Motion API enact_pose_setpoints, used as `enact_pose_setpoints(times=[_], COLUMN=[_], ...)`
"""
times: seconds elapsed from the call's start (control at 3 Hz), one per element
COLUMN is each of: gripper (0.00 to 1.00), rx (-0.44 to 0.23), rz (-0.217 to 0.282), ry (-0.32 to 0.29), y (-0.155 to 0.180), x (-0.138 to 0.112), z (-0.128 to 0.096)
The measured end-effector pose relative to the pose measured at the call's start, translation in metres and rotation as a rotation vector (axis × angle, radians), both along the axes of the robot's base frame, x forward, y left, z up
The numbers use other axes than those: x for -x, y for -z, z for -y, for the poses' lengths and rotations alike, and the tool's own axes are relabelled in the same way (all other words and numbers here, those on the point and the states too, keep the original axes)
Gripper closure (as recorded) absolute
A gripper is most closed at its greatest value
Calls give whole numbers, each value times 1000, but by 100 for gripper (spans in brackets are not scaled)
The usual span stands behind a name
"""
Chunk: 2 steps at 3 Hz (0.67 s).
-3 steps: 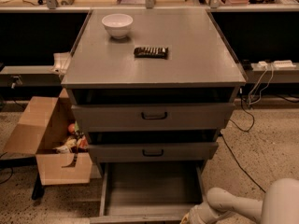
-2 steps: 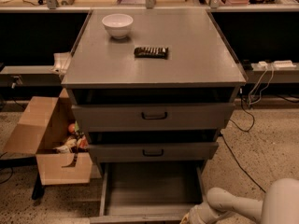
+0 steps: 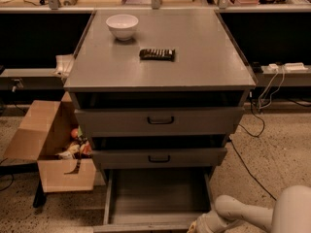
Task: Close bottom drawer
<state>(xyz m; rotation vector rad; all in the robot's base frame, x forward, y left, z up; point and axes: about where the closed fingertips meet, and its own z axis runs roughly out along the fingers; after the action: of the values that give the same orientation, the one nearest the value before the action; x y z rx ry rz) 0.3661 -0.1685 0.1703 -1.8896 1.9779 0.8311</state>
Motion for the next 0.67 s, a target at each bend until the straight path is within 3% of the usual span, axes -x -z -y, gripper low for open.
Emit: enact_pose_setpoints(times=[0.33,0.67], gripper=[0,0], rx=[0,0], rz=[0,0], ry=[0,0], y=[0,0], x=[0,0], z=[0,0])
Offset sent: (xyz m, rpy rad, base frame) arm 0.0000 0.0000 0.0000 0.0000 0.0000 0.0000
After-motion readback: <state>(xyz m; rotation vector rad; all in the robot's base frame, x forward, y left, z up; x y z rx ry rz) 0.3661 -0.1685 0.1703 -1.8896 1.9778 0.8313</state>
